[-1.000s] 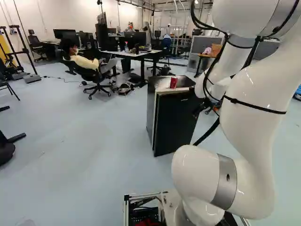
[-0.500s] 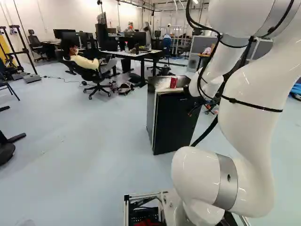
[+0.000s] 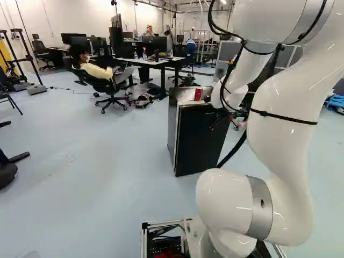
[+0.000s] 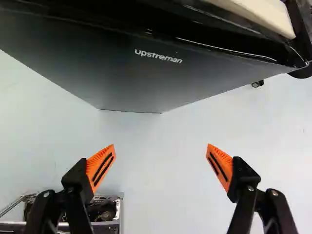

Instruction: Grab a drink from the fridge

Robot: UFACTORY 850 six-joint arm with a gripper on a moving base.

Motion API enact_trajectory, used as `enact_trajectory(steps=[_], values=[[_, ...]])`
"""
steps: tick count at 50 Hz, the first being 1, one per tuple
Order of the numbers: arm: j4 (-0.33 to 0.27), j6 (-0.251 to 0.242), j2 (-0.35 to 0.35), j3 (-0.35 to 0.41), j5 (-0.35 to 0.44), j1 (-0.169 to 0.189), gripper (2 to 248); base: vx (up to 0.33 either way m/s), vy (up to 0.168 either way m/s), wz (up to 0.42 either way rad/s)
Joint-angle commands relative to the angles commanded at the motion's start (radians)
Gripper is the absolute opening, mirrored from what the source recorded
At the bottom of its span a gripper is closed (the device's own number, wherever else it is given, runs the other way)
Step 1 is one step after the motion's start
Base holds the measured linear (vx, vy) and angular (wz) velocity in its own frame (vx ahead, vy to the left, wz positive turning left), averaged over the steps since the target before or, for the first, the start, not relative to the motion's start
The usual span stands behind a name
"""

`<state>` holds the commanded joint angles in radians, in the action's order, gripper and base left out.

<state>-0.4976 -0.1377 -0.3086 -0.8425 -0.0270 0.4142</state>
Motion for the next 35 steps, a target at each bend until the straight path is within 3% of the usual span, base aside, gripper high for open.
enact_trajectory(steps=[35], values=[[0.065,0.0,-0.052,-0.066,0.0,-0.07,247,0.0,0.0,0.0]])
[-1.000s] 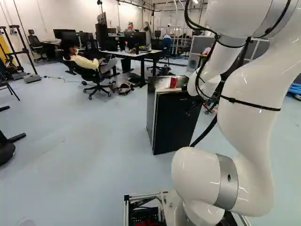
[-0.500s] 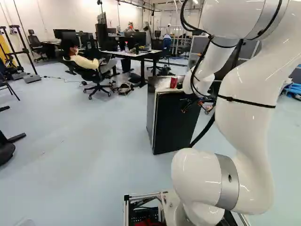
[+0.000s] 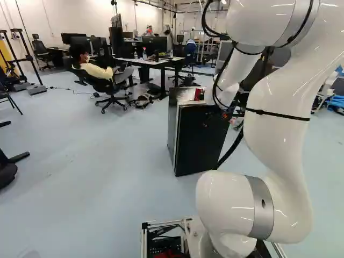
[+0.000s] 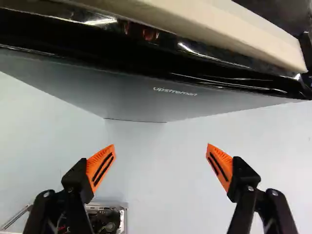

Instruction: Grab a drink from the fridge

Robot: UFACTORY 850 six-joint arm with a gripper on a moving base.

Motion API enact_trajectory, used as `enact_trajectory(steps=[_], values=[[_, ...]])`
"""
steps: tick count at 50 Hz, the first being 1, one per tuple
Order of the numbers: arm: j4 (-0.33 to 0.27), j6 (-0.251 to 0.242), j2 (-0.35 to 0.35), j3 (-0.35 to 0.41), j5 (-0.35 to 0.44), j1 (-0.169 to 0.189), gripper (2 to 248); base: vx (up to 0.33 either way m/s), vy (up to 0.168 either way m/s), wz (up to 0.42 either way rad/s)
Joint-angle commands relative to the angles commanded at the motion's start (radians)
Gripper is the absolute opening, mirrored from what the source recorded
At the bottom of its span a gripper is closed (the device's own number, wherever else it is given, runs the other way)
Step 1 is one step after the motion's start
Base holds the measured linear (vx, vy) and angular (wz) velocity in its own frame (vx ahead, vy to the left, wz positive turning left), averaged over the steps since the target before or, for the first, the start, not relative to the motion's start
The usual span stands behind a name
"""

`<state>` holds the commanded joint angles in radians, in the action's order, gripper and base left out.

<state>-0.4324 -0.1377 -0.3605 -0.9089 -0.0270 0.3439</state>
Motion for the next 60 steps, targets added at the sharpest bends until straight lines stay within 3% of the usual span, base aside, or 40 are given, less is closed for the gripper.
enact_trajectory(steps=[60], values=[[0.202,0.0,-0.055,-0.072,0.0,-0.072,247,0.0,0.0,0.0]])
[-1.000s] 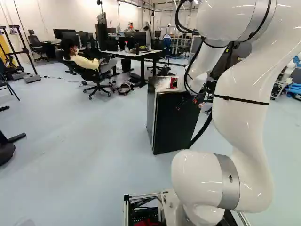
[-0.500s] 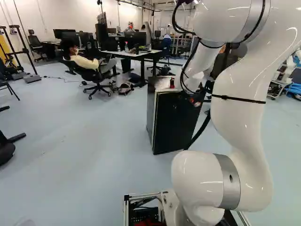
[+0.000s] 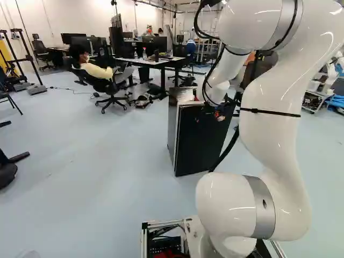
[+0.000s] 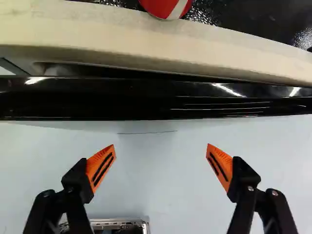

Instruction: Grab a drink from the fridge

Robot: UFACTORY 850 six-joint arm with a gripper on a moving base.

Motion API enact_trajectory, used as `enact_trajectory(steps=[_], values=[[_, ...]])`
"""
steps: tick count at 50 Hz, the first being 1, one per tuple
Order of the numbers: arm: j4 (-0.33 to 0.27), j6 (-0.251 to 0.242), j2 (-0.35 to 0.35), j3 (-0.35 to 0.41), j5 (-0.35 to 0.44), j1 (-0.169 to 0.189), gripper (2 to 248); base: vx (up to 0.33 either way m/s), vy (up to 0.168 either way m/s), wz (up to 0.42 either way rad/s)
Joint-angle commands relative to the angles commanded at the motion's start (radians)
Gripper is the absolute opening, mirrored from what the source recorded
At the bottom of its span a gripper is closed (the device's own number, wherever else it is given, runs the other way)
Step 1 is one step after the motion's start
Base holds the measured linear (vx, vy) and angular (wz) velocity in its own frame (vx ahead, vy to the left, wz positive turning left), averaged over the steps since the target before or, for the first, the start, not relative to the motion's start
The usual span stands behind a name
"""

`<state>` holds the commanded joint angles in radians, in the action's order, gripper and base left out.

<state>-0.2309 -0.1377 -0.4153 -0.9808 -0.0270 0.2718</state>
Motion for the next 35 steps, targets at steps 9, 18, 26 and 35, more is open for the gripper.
enact_trajectory(steps=[9,18,26,35], values=[[0.032,0.0,-0.003,-0.004,0.0,-0.004,247,0.0,0.0,0.0],[0.065,0.0,-0.006,-0.008,0.0,-0.008,247,0.0,0.0,0.0],[0.093,0.0,-0.008,-0.011,0.0,-0.011,247,0.0,0.0,0.0],[0.117,0.0,-0.011,-0.015,0.0,-0.014,247,0.0,0.0,0.0]])
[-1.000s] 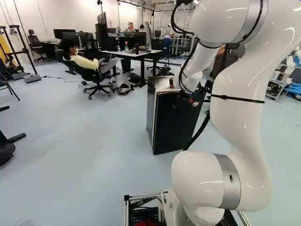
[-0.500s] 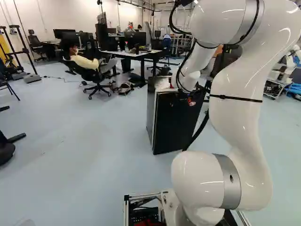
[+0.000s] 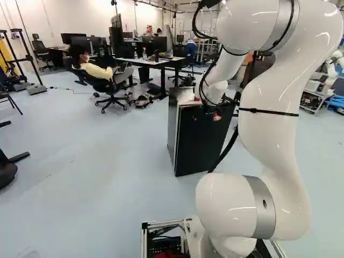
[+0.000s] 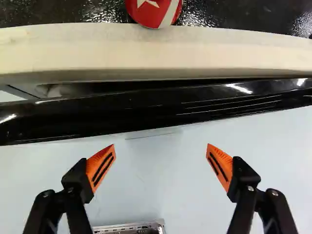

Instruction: Grab a drink from the fridge

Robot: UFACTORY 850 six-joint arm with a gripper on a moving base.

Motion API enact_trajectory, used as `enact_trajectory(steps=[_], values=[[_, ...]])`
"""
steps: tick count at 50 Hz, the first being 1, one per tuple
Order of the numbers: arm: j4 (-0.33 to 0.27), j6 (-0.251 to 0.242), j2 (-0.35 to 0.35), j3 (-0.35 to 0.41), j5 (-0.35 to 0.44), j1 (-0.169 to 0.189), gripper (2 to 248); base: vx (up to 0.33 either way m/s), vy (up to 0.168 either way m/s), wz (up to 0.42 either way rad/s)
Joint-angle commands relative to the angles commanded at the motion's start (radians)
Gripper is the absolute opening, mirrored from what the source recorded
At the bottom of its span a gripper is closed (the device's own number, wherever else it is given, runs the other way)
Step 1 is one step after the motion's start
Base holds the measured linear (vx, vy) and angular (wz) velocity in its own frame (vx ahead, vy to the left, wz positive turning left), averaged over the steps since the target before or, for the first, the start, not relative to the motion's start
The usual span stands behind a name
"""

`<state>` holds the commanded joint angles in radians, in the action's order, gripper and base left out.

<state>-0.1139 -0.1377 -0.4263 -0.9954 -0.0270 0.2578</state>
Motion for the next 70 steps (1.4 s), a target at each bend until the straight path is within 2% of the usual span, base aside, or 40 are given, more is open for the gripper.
enact_trajectory(steps=[70], values=[[0.0,0.0,-0.017,-0.023,0.014,-0.005,247,0.0,0.0,0.0]])
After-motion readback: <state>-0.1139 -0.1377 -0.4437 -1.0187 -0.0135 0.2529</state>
